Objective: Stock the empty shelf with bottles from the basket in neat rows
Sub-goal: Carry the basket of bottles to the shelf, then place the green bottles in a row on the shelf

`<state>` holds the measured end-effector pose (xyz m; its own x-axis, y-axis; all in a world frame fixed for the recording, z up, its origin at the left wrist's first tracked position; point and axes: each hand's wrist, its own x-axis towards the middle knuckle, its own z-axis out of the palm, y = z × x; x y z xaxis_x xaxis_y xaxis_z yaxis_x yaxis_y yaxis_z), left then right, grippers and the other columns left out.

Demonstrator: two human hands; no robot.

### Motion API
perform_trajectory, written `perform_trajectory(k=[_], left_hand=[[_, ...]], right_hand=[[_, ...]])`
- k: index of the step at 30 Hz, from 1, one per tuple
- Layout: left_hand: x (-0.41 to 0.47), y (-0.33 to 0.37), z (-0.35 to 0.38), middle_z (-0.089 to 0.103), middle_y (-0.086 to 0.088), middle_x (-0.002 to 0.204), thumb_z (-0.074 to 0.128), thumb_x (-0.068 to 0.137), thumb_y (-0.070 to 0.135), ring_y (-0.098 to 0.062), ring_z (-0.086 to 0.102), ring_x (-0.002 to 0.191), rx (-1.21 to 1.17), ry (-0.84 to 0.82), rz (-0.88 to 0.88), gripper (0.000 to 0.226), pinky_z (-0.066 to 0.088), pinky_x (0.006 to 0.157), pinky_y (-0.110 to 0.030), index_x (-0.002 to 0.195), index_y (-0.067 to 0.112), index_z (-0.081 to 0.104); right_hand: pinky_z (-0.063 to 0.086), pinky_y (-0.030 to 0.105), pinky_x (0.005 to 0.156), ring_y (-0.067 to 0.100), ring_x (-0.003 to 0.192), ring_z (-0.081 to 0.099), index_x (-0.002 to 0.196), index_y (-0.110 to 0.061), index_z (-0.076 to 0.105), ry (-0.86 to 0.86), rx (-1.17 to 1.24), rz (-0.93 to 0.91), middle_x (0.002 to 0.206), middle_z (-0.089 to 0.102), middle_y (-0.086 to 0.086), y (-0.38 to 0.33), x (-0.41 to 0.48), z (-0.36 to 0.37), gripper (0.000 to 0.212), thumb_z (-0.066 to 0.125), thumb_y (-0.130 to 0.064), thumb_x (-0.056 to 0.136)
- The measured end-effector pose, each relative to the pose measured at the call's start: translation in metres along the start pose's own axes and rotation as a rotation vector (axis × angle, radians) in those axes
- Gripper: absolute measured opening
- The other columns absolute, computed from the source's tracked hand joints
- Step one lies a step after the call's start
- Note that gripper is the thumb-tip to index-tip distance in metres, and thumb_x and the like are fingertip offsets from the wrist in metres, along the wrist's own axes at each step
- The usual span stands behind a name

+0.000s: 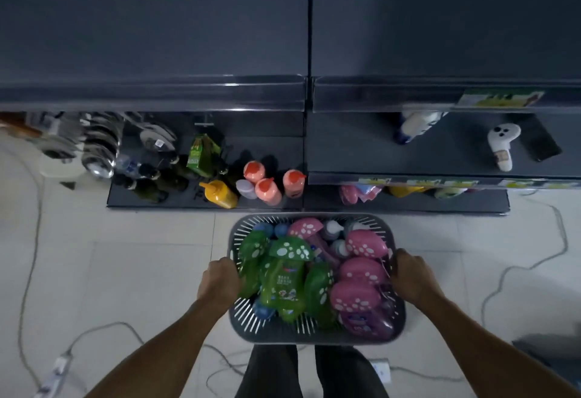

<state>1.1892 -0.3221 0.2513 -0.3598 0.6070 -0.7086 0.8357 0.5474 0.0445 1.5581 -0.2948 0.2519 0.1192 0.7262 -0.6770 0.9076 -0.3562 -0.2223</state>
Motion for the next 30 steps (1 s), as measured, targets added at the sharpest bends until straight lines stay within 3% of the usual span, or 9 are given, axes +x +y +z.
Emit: perform_trajectory(k=[7,11,16,20,25,28,30], left_hand=[[0.009,0.017,0.021,0.069,-0.020,0.109,0.052,0.092,0.013,-0.038,0.068,0.099,-0.044,0.005,-0.049,0.024,0.058,0.081,-0.040,0.109,0.001,0.066],[0.010,0.020,0.027,0.068,-0.018,0.106,0.054,0.092,0.013,-0.038,0.067,0.096,-0.043,-0.020,-0.068,0.022,0.057,0.077,-0.040,0.107,0.002,0.066],[0.021,0.012,0.032,0.070,-0.017,0.104,0.055,0.091,0.011,-0.036,0.068,0.093,-0.043,-0.025,-0.085,0.021,0.059,0.077,-0.039,0.106,0.002,0.068],[0.019,0.009,0.038,0.068,-0.016,0.104,0.050,0.094,0.011,-0.035,0.068,0.093,-0.051,-0.014,-0.077,0.022,0.060,0.080,-0.043,0.108,0.003,0.065],[0.016,0.004,0.035,0.066,-0.020,0.106,0.048,0.099,0.016,-0.039,0.065,0.093,-0.084,0.009,-0.007,0.018,0.057,0.078,-0.044,0.107,0.002,0.054],[0.006,0.005,0.025,0.058,-0.018,0.118,0.051,0.098,0.017,-0.039,0.060,0.104,-0.142,0.168,0.029,0.023,0.050,0.077,-0.045,0.117,0.004,0.049],[-0.001,0.013,0.012,0.054,-0.016,0.121,0.056,0.092,0.011,-0.037,0.054,0.111,-0.192,0.354,0.164,0.030,0.049,0.081,-0.047,0.121,0.005,0.052]], right_hand=[[0.049,0.033,0.066,0.025,0.074,0.061,0.095,-0.014,0.051,-0.031,-0.023,-0.004,0.094,0.069,0.010,0.012,0.031,0.001,0.017,0.067,-0.017,0.091],[0.055,0.037,0.070,0.031,0.082,0.068,0.101,-0.009,0.055,-0.045,-0.039,-0.010,0.094,0.069,0.011,0.016,0.039,0.005,0.017,0.067,-0.017,0.091],[0.047,0.033,0.063,0.027,0.071,0.057,0.098,-0.011,0.053,-0.054,-0.035,-0.009,0.087,0.064,0.009,0.009,0.047,0.009,0.018,0.067,-0.016,0.087],[0.046,0.034,0.066,0.029,0.076,0.057,0.100,-0.010,0.052,-0.085,-0.042,0.058,0.092,0.063,0.012,0.008,0.049,0.011,0.016,0.062,-0.012,0.088],[0.047,0.035,0.074,0.037,0.096,0.064,0.114,-0.003,0.051,-0.148,-0.062,0.137,0.108,0.064,0.020,-0.003,0.046,0.005,0.025,0.057,-0.014,0.092],[0.043,0.035,0.071,0.037,0.101,0.061,0.115,-0.001,0.050,0.005,-0.159,0.087,0.112,0.060,0.019,-0.019,0.028,-0.004,0.028,0.057,-0.017,0.093],[0.043,0.034,0.067,0.032,0.096,0.060,0.117,-0.003,0.052,0.183,-0.252,-0.069,0.108,0.060,0.015,-0.036,0.014,-0.012,0.028,0.056,-0.018,0.094]])
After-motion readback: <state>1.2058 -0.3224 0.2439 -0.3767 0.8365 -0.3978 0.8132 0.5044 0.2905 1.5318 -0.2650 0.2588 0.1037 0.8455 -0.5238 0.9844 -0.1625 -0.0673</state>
